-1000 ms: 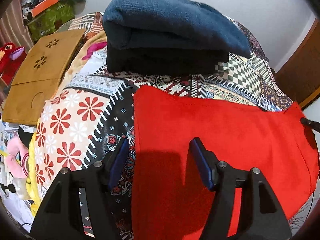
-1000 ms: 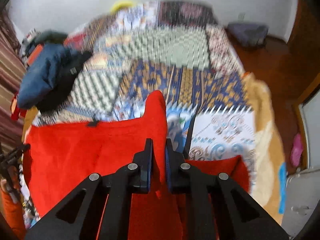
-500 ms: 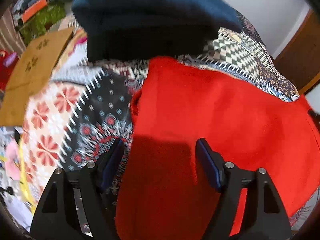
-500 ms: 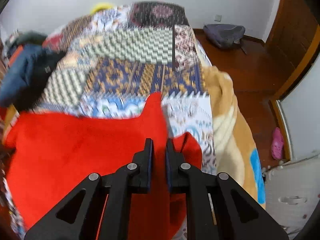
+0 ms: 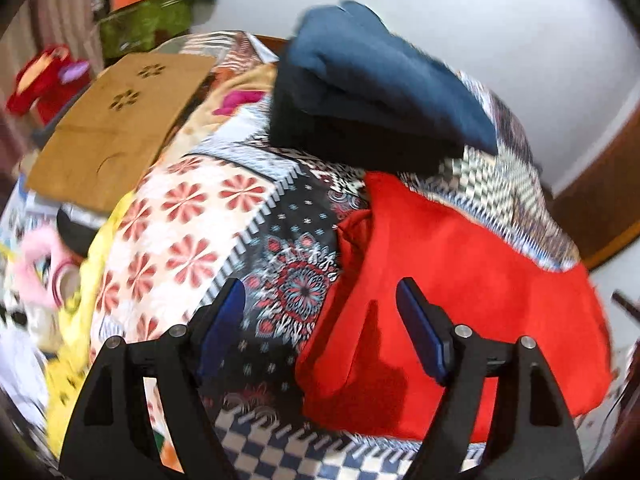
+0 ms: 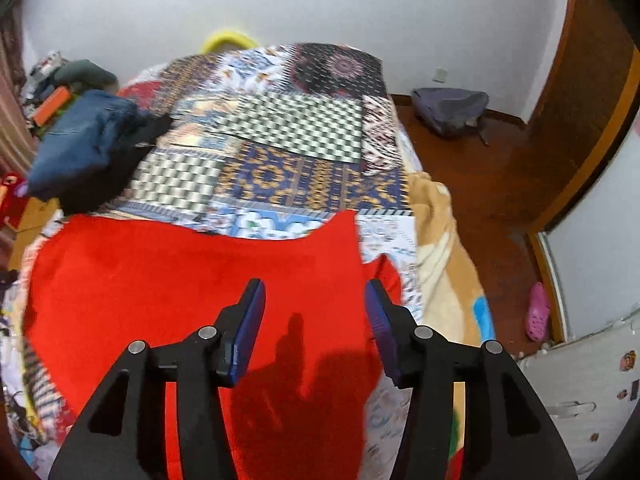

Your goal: Fold large clothes

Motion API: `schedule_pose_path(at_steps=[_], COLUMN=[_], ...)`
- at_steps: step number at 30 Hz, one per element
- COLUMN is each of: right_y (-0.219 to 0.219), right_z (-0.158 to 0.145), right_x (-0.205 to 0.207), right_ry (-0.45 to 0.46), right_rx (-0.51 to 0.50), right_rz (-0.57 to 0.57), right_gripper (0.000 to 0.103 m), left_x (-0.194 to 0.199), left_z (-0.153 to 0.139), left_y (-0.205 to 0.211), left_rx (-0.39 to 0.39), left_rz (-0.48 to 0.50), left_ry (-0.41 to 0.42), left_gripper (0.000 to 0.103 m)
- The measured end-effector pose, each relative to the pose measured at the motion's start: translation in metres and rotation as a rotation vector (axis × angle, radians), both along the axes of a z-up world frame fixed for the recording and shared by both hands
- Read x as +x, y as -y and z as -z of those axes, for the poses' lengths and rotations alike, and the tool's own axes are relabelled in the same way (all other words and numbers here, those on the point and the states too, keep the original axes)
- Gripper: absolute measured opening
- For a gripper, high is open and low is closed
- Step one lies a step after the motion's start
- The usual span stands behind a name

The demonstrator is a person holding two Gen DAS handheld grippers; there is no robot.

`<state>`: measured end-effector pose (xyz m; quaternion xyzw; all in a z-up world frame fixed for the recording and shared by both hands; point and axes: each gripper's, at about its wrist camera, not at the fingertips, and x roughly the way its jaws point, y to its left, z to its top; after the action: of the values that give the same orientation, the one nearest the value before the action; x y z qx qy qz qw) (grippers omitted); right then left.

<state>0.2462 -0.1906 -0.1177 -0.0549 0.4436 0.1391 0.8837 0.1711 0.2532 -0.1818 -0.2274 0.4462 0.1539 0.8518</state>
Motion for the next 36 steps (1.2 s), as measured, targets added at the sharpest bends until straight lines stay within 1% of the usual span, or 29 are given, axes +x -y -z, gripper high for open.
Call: schedule_pose_path(at_steps=[3, 6, 7, 10, 12, 14, 15, 17, 21, 23, 25, 31, 33, 36], right_y=[-0.015, -0.029, -0.034, -0.049, -0.061, -0.072, -0.076, -0.086, -0.099, -0.103, -0.107, -0.115, -0.116, -0.119], right_z=[-0.007, -0.01, -0.01, -0.005, 0.001, 0.009, 0.013, 0.021, 0.031, 0.034, 0.036, 0.041, 0.045, 0.05], right_x=[-0.018, -0.034, -0.039, -0.051, -0.057, -0.062, -0.064, -0.066, -0.073, -0.075, -0.077, -0.078, -0.078, -0.077], right_ry=[0.016, 0.038, 0.046, 0.043, 0.033, 0.019, 0.01, -0.012, -0.043, -0.049, -0.048, -0.057, -0.061, -0.075], right_rx=[0.031, 0.039, 0.043, 0.063, 0.069, 0.069, 0.069, 0.073, 0.077, 0.07, 0.066, 0.059, 0.045, 0.029], right_rz=[-0.039, -0.08, -0.095, -0.134, -0.157, -0.181, -0.187, -0.203, -0.223, -0.226, -0.229, -0.223, -0.221, -0.217], right_gripper=[0.049, 0.05, 0.051, 0.057, 0.057, 0.057, 0.057, 0.057, 0.057, 0.057, 0.057, 0.057, 0.057, 0.057], left_x=[-0.014, -0.028, -0.033, -0.044, -0.047, -0.048, -0.048, -0.047, -0.042, -0.039, -0.032, -0.009, 0.001, 0.012], left_z=[0.002, 0.011, 0.016, 0.032, 0.039, 0.044, 0.048, 0.057, 0.069, 0.076, 0.08, 0.081, 0.083, 0.089], left_y=[-0.001, 0.005, 0.009, 0.02, 0.027, 0.035, 0.038, 0.041, 0.044, 0.045, 0.044, 0.044, 0.047, 0.048], left_rx=[-0.042, -0.095, -0.128, -0.24, -0.278, -0.299, -0.328, -0.431, -0.556, -0.625, -0.67, -0.691, -0.686, -0.674], left_rz=[-0.029, -0.019, -0.011, 0.014, 0.031, 0.052, 0.06, 0.075, 0.077, 0.076, 0.06, 0.025, 0.026, -0.007], left_ry=[0.002, -0.014, -0.019, -0.032, -0.023, -0.02, -0.016, -0.008, -0.013, 0.007, 0.021, 0.053, 0.059, 0.077], left_gripper=[0.079, 0.079, 0.079, 0.079, 0.079, 0.078, 0.078, 0.078, 0.078, 0.078, 0.078, 0.078, 0.078, 0.078])
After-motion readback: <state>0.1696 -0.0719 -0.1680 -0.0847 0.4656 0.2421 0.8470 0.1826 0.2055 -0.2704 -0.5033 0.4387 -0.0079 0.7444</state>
